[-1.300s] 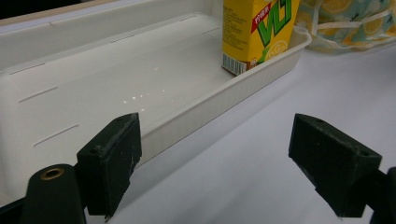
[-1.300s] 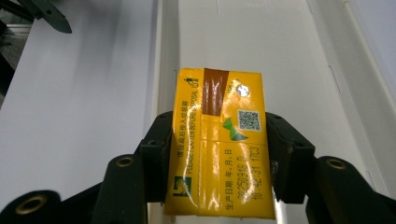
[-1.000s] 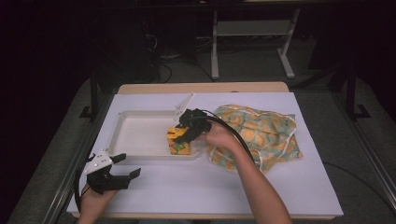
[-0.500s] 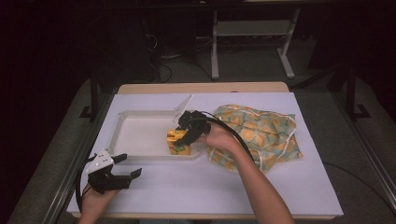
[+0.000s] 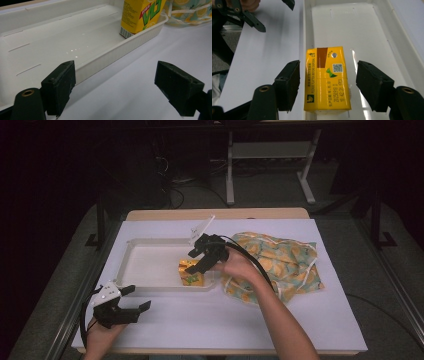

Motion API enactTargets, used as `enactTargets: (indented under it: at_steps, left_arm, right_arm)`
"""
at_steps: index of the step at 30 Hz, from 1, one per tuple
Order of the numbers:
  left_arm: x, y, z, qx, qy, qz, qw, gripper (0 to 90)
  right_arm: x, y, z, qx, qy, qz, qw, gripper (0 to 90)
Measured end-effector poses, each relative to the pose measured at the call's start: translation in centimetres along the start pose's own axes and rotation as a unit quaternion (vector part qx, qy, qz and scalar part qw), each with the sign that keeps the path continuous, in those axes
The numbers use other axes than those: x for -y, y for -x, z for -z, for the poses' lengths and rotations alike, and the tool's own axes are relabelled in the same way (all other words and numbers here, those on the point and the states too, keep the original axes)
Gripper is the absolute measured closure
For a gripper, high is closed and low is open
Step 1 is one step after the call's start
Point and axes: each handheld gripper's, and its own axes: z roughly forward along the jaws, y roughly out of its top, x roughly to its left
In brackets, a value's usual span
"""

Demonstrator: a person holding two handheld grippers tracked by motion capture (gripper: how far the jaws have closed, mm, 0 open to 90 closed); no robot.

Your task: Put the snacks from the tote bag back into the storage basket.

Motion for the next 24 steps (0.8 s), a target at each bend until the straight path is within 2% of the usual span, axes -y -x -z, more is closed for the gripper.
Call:
enactTargets:
  at_steps: [2,10,19,24]
  left_arm:
    - [0.0,0.0,0.0,0.001,0.000,0.000,1.0000,16.6]
    - [-0.1,0.0,-0.2,0.003,0.000,0.000,1.0000,16.6]
    - [-0.1,0.1,-0.3,0.003,0.002,0.000,1.0000,16.6]
    - [0.0,0.2,-0.3,0.005,0.000,-0.002,1.0000,16.6]
  right_arm:
    - [0.0,0.0,0.4,0.004,0.005,-0.003,1.0000,33.7]
    - [0.4,0.5,3.1,0.047,0.034,-0.024,0.9980,34.1]
    - [2.0,1.5,5.2,0.078,0.023,-0.066,0.9945,31.5]
    - [2.6,1.7,5.9,0.082,0.026,-0.083,0.9928,30.6]
